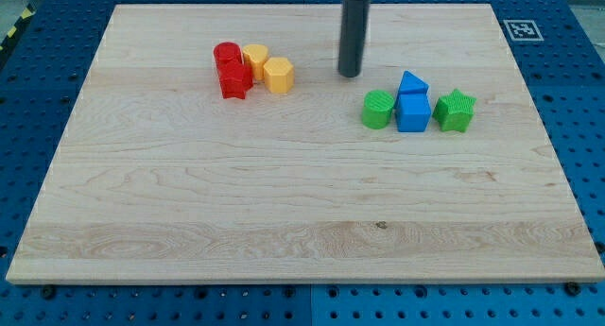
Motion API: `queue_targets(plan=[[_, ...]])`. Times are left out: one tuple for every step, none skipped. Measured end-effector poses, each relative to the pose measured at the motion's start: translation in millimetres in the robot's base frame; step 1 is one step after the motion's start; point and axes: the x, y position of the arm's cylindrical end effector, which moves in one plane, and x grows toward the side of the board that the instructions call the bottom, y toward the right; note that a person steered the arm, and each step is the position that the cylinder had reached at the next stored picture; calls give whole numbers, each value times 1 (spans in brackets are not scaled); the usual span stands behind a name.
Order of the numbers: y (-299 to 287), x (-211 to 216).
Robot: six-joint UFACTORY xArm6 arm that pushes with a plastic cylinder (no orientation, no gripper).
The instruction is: Push the blue triangle into the green circle
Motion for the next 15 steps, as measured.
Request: queue_targets(plan=[[55, 0], [109, 7], [113, 31], [112, 34], [109, 34], [96, 34], [89, 34], [81, 35], [80, 35], [77, 35], [61, 35], [43, 35], [26, 35], [5, 35], [-18, 35]])
